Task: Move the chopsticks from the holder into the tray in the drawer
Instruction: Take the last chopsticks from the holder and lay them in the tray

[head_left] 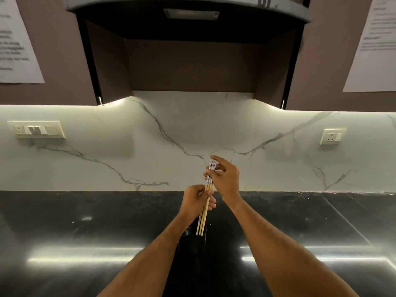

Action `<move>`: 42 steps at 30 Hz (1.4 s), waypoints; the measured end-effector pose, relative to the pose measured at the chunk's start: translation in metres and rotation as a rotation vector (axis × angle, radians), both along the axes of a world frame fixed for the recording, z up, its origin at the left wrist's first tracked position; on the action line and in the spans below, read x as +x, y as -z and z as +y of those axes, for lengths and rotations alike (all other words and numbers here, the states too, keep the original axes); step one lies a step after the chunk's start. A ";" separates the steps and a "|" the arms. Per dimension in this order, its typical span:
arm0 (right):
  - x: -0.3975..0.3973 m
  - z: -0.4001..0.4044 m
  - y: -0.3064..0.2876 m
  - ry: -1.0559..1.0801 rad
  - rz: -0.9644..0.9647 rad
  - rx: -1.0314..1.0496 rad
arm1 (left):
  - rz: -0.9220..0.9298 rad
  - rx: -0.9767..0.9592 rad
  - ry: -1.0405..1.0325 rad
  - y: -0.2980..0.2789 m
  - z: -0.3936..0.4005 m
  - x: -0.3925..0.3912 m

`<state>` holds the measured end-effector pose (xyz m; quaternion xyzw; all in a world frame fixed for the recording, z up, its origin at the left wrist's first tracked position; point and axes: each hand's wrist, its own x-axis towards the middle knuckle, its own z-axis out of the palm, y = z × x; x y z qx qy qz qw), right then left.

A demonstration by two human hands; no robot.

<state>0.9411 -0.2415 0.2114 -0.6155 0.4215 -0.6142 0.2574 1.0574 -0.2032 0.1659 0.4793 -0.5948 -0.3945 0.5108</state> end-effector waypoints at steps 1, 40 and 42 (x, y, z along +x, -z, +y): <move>-0.002 0.005 -0.002 0.000 -0.002 -0.004 | -0.007 0.001 0.008 -0.003 0.005 -0.001; 0.007 0.290 0.080 -0.124 1.328 0.181 | -1.039 0.083 0.074 0.054 0.251 0.057; 0.009 0.296 0.095 -0.083 1.394 0.249 | -1.120 0.081 0.103 0.066 0.257 0.053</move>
